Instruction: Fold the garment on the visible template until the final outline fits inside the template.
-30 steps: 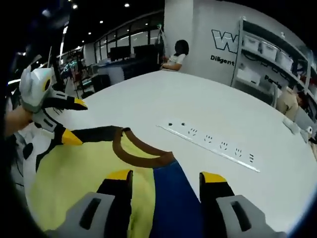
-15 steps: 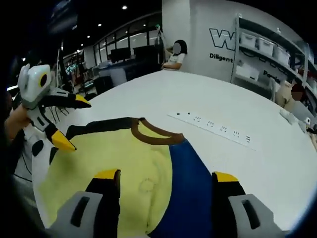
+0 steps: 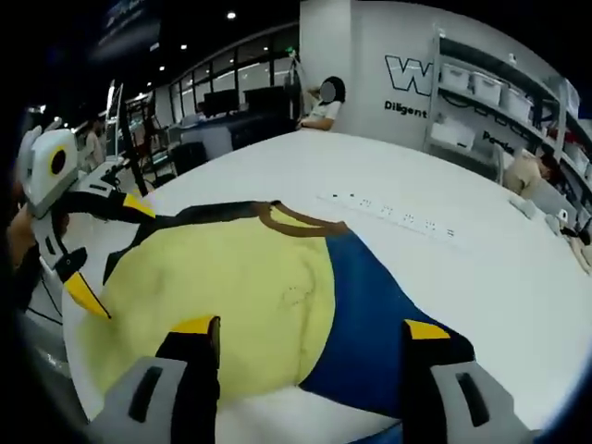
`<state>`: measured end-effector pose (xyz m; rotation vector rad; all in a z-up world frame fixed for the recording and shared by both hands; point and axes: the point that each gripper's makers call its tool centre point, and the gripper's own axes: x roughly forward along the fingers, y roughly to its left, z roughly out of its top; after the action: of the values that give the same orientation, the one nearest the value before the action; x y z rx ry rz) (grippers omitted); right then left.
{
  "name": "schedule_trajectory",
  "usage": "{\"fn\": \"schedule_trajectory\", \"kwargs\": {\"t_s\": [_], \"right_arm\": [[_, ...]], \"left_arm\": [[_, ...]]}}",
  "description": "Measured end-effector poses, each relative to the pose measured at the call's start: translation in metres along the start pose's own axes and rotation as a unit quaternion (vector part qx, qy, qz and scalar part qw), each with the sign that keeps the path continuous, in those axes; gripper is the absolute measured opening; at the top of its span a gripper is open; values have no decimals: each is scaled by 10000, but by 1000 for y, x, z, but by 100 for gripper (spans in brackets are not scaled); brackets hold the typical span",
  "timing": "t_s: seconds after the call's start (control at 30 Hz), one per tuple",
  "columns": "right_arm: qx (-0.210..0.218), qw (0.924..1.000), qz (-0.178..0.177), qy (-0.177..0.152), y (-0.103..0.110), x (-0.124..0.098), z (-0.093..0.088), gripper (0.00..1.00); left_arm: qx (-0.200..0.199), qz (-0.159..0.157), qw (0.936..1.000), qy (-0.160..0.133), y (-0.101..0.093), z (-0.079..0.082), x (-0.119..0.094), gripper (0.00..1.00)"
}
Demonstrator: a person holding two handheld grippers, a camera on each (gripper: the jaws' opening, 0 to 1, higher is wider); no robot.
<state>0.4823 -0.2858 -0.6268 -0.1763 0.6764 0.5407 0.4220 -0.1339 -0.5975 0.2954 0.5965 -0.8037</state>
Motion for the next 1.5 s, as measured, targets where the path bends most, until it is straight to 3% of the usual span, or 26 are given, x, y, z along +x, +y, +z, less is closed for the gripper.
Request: {"fn": "schedule_trajectory", "kwargs": {"t_s": [0.3, 0.47, 0.8, 0.93, 1.07, 1.2, 1.33, 1.37, 1.43, 1.5], "right_arm": [[9, 9999, 45, 161, 8, -25, -36, 77], [-127, 9992, 48, 374, 11, -38, -62, 75], [-471, 9965, 82, 679, 20, -55, -97, 69], [-587, 9958, 29, 698, 23, -60, -105, 62], [-631, 9953, 50, 728, 27, -61, -113, 52], [-659, 9951, 5, 743, 25, -60, -118, 38], [-519, 9960, -61, 720, 21, -60, -118, 35], [-516, 9961, -62, 710, 21, -60, -119, 31], [-522, 9961, -82, 702, 20, -62, -120, 21], [-473, 9965, -74, 679, 20, -61, -120, 16]], "left_arm": [[-22, -339, 9994, 73, -44, -15, -3, 70], [-195, -351, 9990, 180, -49, -26, 3, 66], [-142, -362, 9992, 134, -74, -25, 5, 56], [-335, -367, 9984, 284, -87, -32, 9, 49], [-119, -316, 9985, 421, -94, -39, 12, 44], [312, -159, 9960, 828, -95, -56, 16, 39], [221, -101, 9957, 895, -95, -64, 21, 39], [-64, -14, 9956, 937, -93, -68, 21, 38], [-99, -54, 9953, 960, -94, -71, 23, 34], [-118, -18, 9950, 993, -95, -75, 25, 32]]}}
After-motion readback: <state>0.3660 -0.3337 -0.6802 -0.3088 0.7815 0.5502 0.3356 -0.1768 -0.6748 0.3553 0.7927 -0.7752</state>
